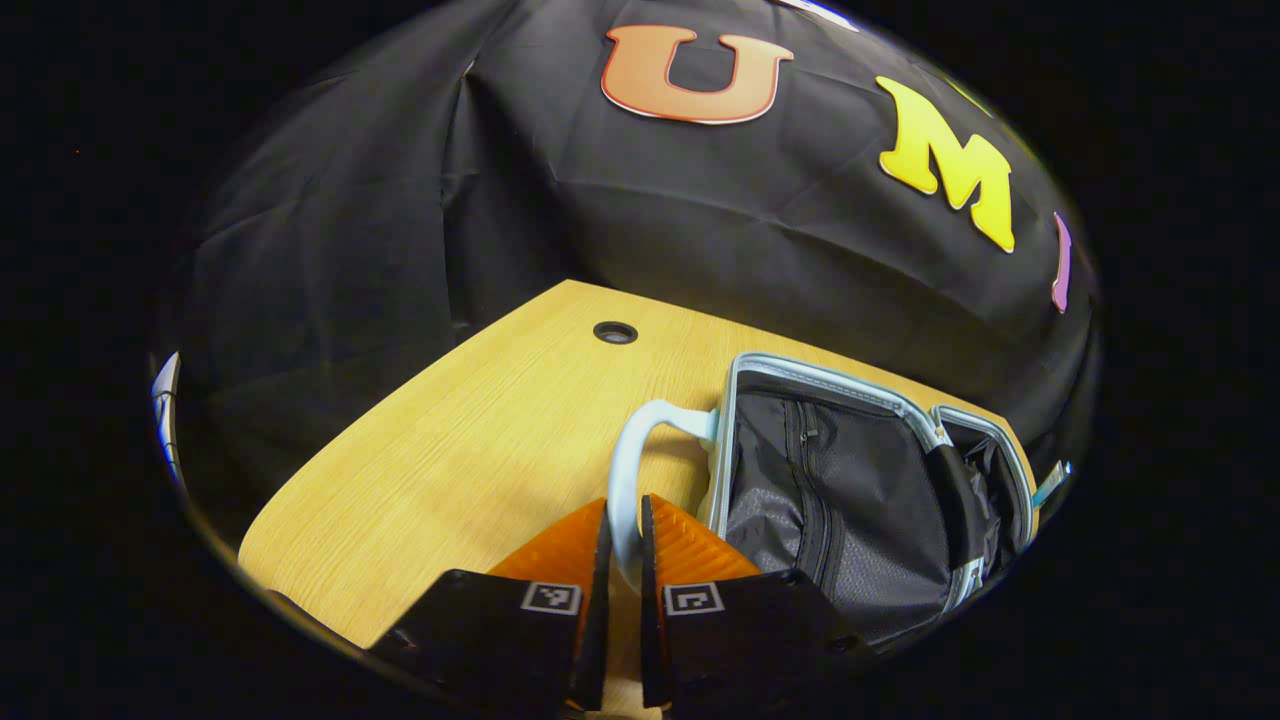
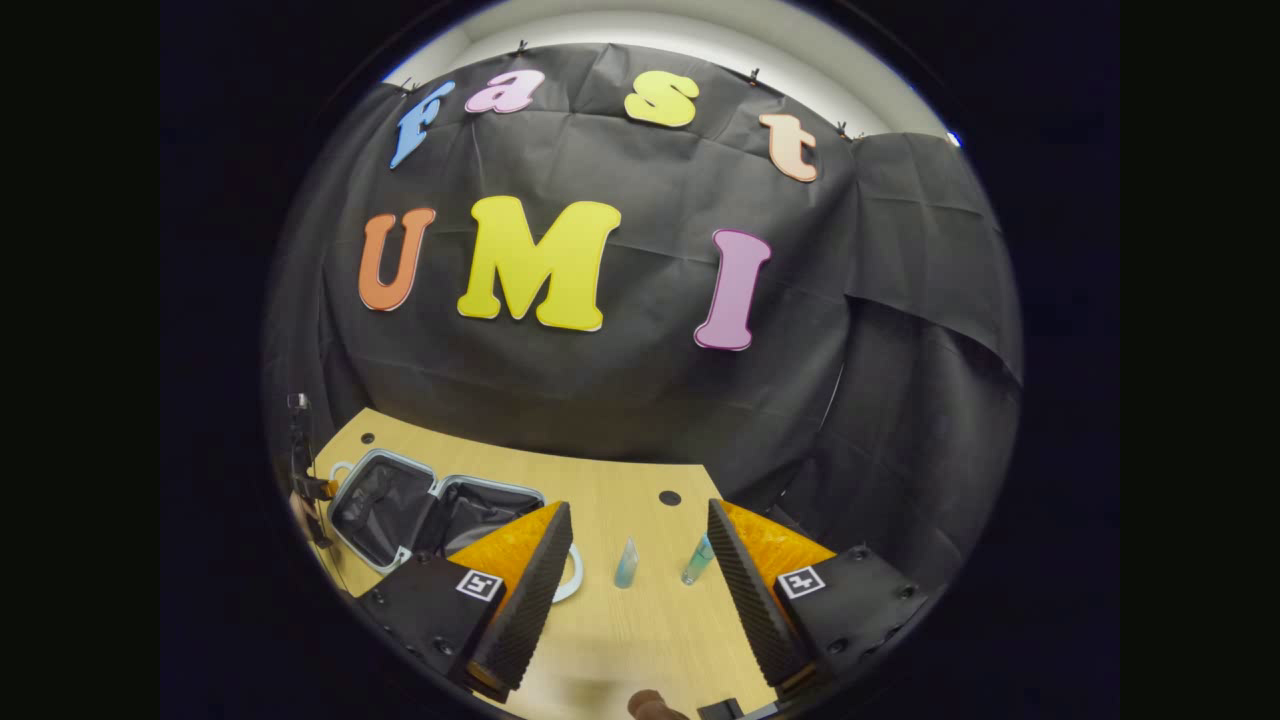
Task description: First open the suitcase, pack the skin care products into it, and then close the suitcase.
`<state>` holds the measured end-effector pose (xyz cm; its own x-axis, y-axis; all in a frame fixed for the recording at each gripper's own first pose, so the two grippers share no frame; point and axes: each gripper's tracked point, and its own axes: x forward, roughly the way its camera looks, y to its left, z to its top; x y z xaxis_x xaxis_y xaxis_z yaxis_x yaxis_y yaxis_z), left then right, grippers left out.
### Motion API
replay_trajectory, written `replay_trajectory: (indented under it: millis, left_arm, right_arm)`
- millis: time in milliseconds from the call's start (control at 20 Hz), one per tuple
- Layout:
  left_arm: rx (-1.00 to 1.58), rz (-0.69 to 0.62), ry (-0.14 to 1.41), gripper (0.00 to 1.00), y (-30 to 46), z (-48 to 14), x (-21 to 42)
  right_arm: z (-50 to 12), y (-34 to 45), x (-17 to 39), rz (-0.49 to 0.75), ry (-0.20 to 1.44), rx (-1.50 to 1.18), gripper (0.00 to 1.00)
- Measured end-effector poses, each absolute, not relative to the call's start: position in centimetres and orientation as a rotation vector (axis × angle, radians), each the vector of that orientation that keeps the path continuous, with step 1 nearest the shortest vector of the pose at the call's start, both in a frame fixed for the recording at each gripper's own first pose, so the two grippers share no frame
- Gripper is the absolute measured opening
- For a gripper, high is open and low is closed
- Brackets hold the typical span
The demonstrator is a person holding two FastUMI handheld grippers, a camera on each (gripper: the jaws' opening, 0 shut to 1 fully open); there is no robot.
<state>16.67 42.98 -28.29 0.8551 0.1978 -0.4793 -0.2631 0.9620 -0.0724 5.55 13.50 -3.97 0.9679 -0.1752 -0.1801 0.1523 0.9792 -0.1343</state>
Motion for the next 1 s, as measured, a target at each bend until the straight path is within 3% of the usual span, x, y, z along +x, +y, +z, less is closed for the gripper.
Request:
replay_trajectory:
  millis: [50,100,150,250,300,350,450,700,1000]
  left_arm:
    - [-0.129,0.253,0.491,0.15,43.5,-28.2,16.4]
    - [-0.121,0.271,0.496,0.23,43.7,-28.1,16.1]
    - [-0.123,0.285,0.498,0.45,43.8,-27.7,15.7]
    - [-0.133,0.299,0.478,0.77,43.3,-26.2,14.8]
    - [-0.117,0.309,0.47,0.67,42.7,-25.3,14.3]
    - [-0.086,0.316,0.459,0.88,41.8,-24.3,13.7]
    - [0.002,0.297,0.406,0.97,38.6,-21.4,13.2]
    - [0.06,0.197,0.325,0.98,25.4,-16.6,11.0]
    - [-0.003,0.059,0.336,0.98,5.8,-19.3,10.4]
  right_arm:
    - [-4.0,13.3,5.7,-0.161,0.189,-0.12,0.81]
    - [-4.1,13.0,5.7,-0.153,0.189,-0.114,0.81]
    - [-4.3,12.7,5.8,-0.148,0.19,-0.107,0.81]
    - [-4.5,11.7,6.1,-0.133,0.186,-0.1,0.81]
    - [-4.6,11.1,6.2,-0.125,0.178,-0.104,0.81]
    - [-4.6,10.4,6.3,-0.113,0.167,-0.109,0.81]
    - [-5.2,9.1,6.7,-0.078,0.156,-0.109,0.81]
    - [-6.7,4.1,8.0,0.006,0.162,-0.074,0.81]
    - [-10.0,-4.3,10.6,0.029,0.195,-0.021,0.81]
